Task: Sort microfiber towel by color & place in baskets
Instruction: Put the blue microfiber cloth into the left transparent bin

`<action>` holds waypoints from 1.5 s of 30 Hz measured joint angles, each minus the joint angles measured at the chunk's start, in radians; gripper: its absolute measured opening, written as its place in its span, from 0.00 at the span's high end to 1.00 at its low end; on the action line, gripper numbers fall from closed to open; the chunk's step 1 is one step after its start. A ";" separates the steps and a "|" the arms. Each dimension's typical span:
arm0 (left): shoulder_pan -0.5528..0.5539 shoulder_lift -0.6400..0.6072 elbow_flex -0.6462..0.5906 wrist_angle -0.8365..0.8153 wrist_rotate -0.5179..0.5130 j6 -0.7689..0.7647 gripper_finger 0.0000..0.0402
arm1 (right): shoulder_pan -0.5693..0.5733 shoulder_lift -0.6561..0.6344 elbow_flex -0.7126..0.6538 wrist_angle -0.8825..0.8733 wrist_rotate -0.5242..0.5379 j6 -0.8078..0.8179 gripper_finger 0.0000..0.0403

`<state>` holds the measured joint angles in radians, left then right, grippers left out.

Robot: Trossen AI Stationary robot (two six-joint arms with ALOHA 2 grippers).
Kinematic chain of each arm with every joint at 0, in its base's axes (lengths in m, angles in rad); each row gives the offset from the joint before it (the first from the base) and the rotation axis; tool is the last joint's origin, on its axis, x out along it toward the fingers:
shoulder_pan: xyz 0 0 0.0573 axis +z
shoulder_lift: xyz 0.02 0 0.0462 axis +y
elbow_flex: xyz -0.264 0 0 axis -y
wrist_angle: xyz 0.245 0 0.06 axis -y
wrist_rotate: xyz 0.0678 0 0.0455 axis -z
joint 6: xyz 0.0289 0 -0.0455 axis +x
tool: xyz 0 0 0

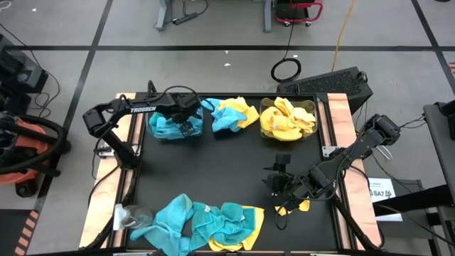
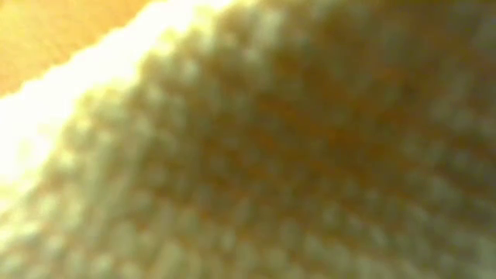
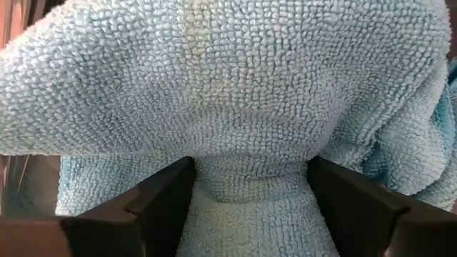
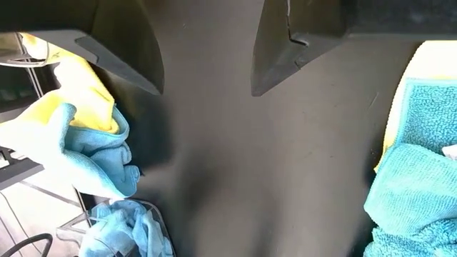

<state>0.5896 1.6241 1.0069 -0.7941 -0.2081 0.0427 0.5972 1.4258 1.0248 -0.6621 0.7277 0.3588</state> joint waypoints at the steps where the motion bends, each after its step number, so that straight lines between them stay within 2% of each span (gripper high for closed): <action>1: 0.000 0.000 0.000 0.001 0.000 0.008 0.29 | 0.000 0.000 0.000 0.000 0.000 0.000 0.50; 8: 0.000 -0.072 0.000 -0.010 -0.001 0.015 0.29 | 0.000 0.000 0.000 0.000 0.000 0.000 0.50; 19: -0.025 -0.394 0.024 -0.080 0.002 -0.021 0.29 | 0.000 0.000 0.000 0.000 0.000 -0.004 0.50; 23: -0.070 -0.513 0.024 -0.080 0.045 -0.030 0.29 | 0.000 0.000 0.000 0.000 0.000 -0.004 0.50; 31: -0.251 -0.646 0.024 -0.080 0.188 -0.056 0.29 | 0.000 0.000 0.000 0.003 0.000 -0.015 0.50; 45: -0.704 -0.578 0.000 -0.087 0.212 -0.226 0.29 | 0.000 0.000 0.000 0.053 0.000 -0.062 0.50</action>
<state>-0.1146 1.0461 1.0065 -0.8806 0.0034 -0.1837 0.5972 1.4258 1.0248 -0.6091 0.7280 0.2970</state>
